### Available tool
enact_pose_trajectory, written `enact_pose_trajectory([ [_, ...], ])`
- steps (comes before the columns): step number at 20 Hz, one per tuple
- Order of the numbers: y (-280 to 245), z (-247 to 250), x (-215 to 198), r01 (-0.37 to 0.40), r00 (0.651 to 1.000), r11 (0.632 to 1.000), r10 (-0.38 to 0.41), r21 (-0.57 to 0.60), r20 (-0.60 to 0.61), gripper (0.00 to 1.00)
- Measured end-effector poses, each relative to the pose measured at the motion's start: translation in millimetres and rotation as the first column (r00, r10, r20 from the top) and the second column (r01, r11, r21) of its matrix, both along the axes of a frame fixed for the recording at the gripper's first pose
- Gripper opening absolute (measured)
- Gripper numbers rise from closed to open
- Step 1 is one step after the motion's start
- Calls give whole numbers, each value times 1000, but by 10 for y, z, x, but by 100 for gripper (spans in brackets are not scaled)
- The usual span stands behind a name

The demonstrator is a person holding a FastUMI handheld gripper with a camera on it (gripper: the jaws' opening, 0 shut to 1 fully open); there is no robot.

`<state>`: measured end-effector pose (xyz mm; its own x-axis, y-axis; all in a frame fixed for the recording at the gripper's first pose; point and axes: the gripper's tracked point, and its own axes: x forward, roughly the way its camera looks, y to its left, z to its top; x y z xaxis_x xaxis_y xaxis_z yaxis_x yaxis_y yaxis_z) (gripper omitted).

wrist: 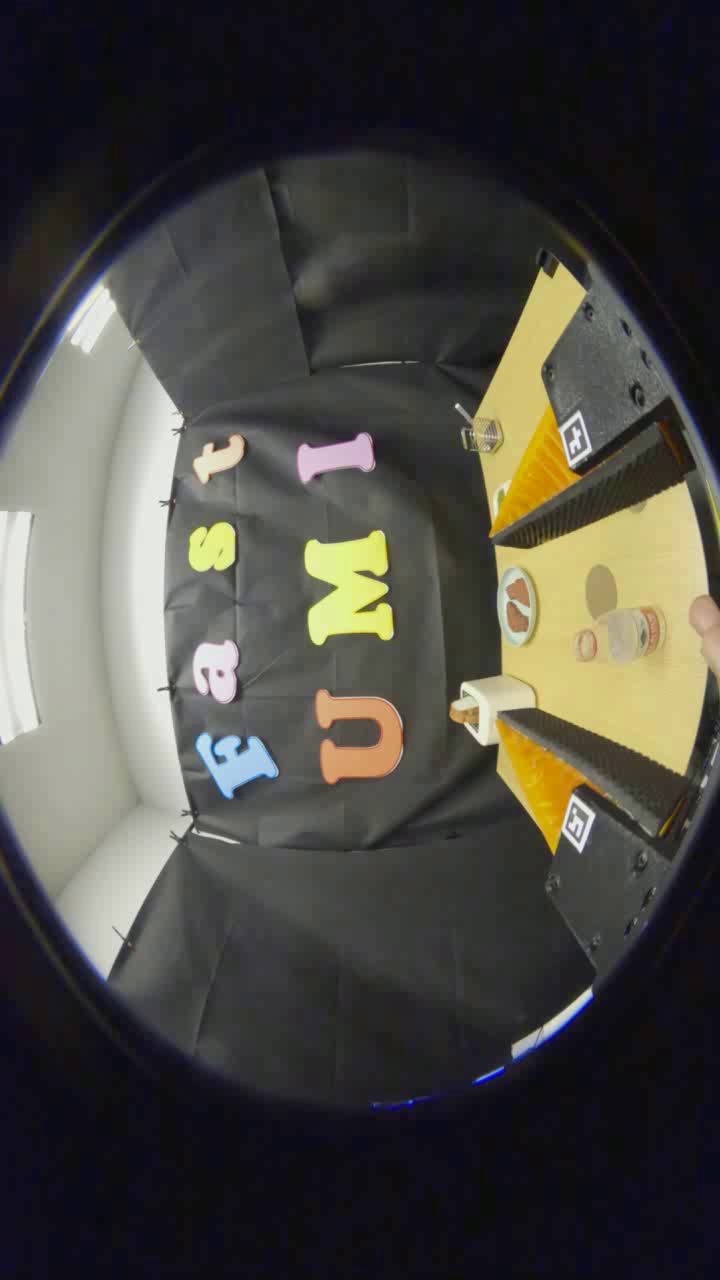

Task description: Take the bottle from table, then pour the juice into the cup, finally place the bottle on the coaster

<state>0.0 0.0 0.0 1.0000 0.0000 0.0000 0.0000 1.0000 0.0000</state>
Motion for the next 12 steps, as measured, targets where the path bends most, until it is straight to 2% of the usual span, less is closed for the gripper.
enact_pose_trajectory([
  [12,12,-112,51,10,1000,1000,-10,-1,3,100],
])
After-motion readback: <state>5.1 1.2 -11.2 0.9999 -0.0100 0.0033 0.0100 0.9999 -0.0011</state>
